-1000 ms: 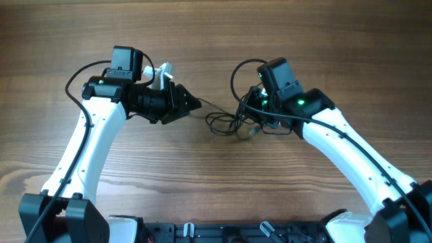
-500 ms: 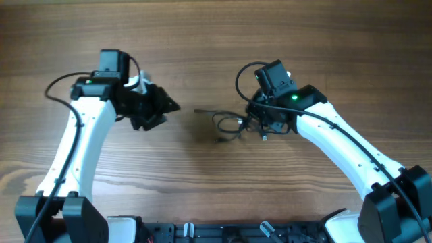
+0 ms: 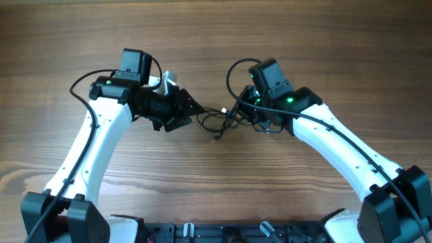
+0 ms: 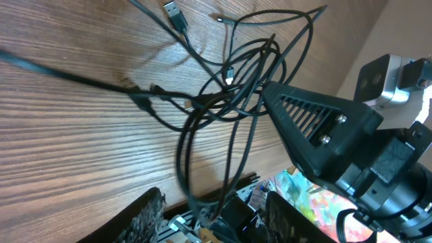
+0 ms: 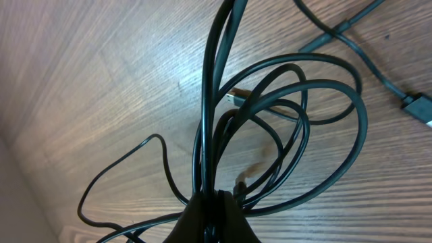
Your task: Untangle cables
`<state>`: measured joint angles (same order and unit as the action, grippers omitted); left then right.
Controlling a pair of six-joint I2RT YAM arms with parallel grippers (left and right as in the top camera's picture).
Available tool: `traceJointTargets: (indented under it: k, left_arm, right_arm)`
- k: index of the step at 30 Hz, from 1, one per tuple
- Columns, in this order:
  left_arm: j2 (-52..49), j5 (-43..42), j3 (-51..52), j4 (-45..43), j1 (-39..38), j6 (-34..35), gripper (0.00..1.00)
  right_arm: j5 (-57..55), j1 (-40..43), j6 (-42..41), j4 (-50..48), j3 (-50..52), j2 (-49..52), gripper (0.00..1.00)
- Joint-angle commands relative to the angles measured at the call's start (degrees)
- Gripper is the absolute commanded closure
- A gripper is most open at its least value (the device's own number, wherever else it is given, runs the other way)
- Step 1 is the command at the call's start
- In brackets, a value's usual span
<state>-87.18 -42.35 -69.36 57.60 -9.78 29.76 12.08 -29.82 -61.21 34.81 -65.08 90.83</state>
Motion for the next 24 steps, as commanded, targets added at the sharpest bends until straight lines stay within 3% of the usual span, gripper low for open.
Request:
traceJointTargets:
  k: [1,5,12,16,19,24]
  left_arm:
    - [-0.3,-0.9,0.0,-0.3,-1.4,1.4,0.5]
    - [-0.3,4.0,0.0,-0.3,-2.4,4.1,0.51]
    - [-0.3,4.1,0.0,-2.7,-6.2,4.2,0.55]
    - [-0.3,4.5,0.0,-3.4,-6.8,4.2,0.73]
    - [-0.3,5.7,0.0,-3.4,-6.8,4.2,0.96]
    - [-0.3,13.0,0.0,-3.1,-6.5,4.2,0.96]
  right_arm:
    - [1.4,-0.9,1.1,-0.3,-0.2,0.4,0.95]
    - [1.7,-1.1,1.0,-0.3,-0.2,0.4,0.96]
    - [3.1,-1.1,1.1,-0.7,-0.2,0.4,0.95]
    - [3.1,-1.1,1.2,-0.7,-0.2,0.4,0.95]
    - [3.0,-1.1,1.4,-0.4,-0.2,0.4,0.95]
    - [-1.0,-1.1,3.3,2.4,-0.2,0.4,0.95]
